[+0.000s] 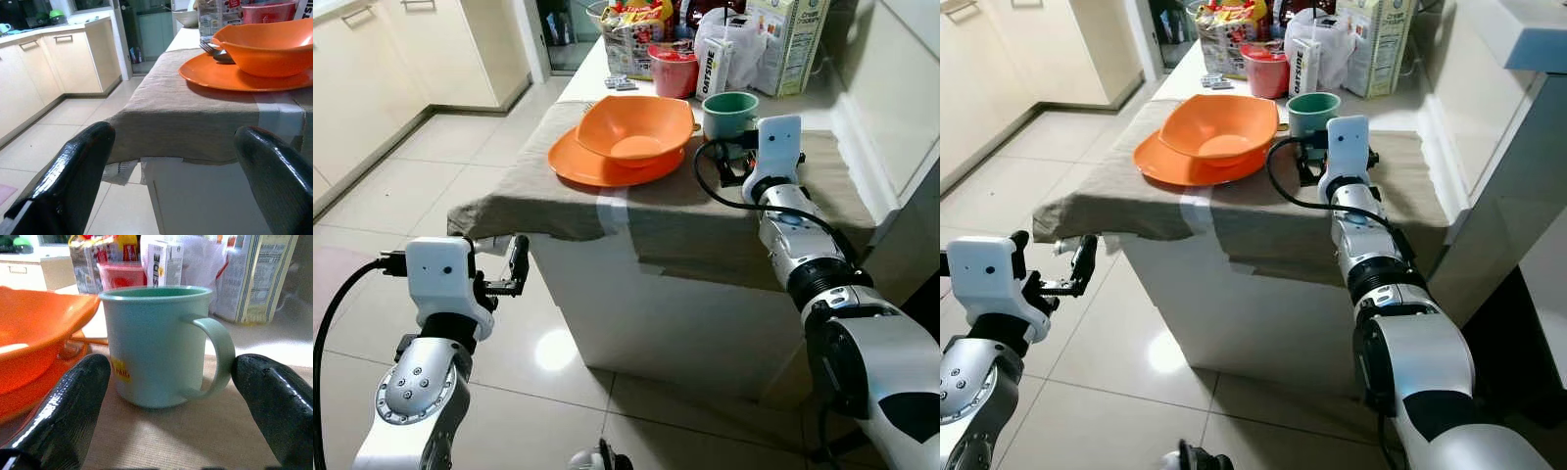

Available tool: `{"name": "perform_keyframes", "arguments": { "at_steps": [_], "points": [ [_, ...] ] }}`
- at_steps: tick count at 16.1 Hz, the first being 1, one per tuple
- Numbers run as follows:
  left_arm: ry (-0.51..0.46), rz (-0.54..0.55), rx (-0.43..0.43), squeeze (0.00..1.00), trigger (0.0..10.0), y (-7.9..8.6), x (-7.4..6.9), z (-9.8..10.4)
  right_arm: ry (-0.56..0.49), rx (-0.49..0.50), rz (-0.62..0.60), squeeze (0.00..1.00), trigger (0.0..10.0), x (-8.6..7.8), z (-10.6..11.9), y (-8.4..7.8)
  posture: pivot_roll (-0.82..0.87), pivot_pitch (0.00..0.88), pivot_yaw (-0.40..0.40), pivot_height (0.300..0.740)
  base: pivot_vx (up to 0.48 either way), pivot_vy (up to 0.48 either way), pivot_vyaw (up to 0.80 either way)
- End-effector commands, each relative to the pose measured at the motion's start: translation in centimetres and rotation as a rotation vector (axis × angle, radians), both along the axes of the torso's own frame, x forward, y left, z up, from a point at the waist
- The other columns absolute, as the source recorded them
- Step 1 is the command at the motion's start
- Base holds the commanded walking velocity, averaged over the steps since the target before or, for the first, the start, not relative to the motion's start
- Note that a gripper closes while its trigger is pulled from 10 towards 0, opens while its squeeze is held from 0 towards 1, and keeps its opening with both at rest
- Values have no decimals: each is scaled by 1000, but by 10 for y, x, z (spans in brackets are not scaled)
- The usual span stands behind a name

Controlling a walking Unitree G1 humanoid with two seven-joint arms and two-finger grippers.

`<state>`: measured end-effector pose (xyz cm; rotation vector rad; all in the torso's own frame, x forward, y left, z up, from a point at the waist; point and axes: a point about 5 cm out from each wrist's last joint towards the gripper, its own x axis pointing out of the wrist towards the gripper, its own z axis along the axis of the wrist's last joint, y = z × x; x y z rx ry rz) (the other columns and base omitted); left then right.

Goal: Setting the table

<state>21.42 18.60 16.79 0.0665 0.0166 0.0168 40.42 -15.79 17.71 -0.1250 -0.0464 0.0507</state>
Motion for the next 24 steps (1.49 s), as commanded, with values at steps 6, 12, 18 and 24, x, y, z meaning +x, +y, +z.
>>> {"name": "perform_keyframes", "arguments": {
  "at_steps": [6, 12, 18, 24],
  "points": [
    [1, 24, 12, 0, 10000, 2, -5, 4, 23, 24, 47, 0, 0, 2, -1, 18, 167, 83, 119, 740, 0, 0, 0],
    [6, 23, 14, 0, 10000, 1, -5, 5, 28, 30, 74, 0, 0, 1, -3, 26, 166, 89, 119, 740, 0, 0, 0],
    [0, 15, 22, 0, 10000, 1, -2, 5, 6, 50, 93, 0, 0, 0, -2, 33, 161, 81, 124, 740, 0, 0, 0],
    [-24, -18, 3, 0, 10000, -5, 6, 7, -63, 58, 114, 0, 0, -1, 4, 38, 122, 63, 127, 740, 0, 0, 0]
  ]
}}
